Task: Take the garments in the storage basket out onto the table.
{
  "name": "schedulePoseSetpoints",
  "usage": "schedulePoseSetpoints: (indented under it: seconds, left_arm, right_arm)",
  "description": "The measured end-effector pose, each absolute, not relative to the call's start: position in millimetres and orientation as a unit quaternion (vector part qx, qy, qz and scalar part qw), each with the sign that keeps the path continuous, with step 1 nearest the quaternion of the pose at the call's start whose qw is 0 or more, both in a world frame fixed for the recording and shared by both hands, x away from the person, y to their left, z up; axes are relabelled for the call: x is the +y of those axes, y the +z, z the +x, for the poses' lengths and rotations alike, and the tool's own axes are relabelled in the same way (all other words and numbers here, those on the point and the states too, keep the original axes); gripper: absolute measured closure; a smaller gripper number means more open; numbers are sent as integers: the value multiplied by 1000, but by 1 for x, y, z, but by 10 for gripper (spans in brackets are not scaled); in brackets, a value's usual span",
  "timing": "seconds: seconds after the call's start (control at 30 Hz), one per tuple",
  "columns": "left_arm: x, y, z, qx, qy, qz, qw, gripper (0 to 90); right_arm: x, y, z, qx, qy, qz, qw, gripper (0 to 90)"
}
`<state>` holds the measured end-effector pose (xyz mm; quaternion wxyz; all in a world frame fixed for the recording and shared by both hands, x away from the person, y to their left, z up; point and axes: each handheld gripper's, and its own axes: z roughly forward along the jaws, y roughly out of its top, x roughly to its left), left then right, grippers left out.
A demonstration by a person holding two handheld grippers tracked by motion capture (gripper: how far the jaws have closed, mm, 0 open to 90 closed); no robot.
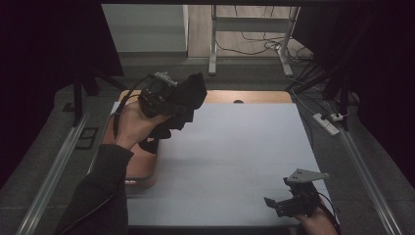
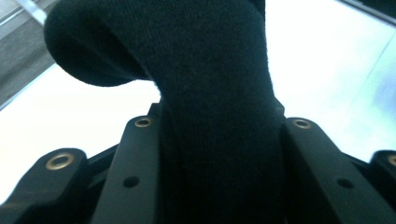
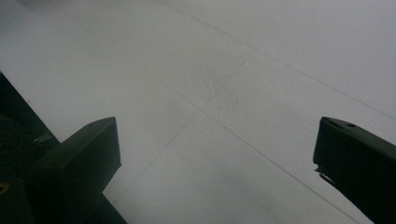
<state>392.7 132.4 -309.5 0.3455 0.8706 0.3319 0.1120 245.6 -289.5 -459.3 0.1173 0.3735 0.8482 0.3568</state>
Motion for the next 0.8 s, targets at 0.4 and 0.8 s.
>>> schedulePoseSetpoints:
  seconds: [0.4, 0.8]
  left_arm:
    - [86, -300, 398, 284, 92, 878, 374, 646]
    - [46, -306, 399, 250, 82, 887, 379, 640]
  right_arm:
    - [-290, -459, 245, 848, 357, 372, 119, 6]
    - [-289, -459, 245, 848, 359, 370, 120, 6]
